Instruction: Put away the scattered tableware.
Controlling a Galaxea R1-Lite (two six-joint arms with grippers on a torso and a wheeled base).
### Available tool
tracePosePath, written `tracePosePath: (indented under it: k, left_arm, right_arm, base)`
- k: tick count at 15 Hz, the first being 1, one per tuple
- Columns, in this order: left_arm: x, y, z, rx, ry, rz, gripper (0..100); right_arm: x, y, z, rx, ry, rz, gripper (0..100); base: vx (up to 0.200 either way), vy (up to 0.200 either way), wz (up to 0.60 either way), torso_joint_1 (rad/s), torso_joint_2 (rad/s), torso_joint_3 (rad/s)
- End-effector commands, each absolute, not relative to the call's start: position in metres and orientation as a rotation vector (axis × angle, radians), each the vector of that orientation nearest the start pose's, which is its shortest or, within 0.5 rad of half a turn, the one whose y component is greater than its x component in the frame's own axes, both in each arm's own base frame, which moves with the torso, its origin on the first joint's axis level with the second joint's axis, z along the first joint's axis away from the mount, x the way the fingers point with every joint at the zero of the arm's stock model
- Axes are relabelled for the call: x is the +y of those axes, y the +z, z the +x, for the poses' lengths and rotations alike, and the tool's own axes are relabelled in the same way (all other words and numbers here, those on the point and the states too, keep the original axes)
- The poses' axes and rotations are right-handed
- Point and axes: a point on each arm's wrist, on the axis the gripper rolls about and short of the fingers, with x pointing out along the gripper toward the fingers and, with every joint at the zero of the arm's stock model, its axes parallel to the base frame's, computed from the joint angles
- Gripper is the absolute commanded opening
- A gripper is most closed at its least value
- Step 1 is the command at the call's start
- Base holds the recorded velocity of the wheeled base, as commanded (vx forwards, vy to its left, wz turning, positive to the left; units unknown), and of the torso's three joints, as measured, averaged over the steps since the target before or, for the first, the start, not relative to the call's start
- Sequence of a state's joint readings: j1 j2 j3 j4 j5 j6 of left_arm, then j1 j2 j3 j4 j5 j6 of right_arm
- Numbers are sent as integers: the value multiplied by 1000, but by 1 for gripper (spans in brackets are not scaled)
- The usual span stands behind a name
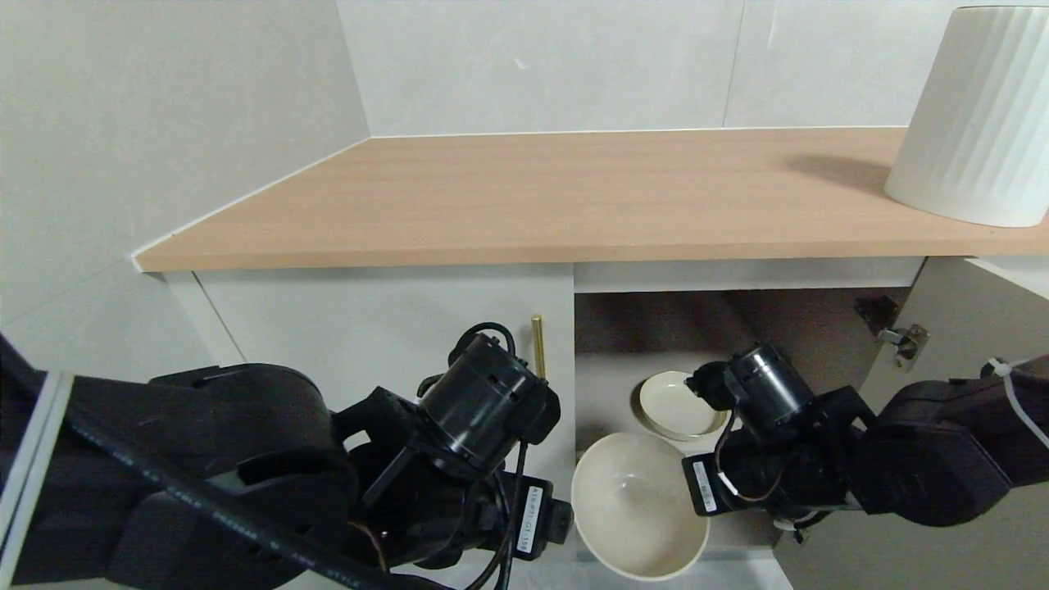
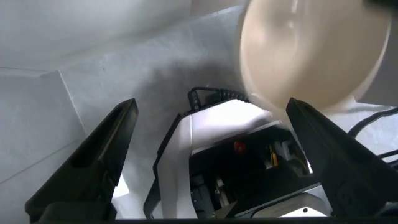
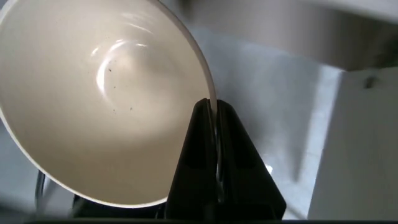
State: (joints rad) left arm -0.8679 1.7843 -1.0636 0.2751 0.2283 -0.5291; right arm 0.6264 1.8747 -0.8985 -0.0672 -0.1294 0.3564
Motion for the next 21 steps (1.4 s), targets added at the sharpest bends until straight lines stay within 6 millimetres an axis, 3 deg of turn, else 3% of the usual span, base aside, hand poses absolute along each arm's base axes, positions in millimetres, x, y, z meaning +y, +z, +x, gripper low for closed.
tracePosePath:
  k: [1,7,13,21]
  left_arm:
    - [-225,151,197,968,-337,42,100]
    - [-223,152,199,966,-331,37,100]
    - [-223,151,199,968,-330,38,100]
    - [-223,151,199,968,-330,38,100]
  right_arm:
    - [169,97,272,910,240,20,0]
    - [167,71,315,699,98,225,0]
    - [150,81,338,641,25,327,0]
    - [127,63,362,653,-64,336,0]
  base:
    - [0,0,0,0,0,0]
    - [0,0,0,0,0,0]
    - [0,0,0,0,0,0]
    - [0,0,0,0,0,0]
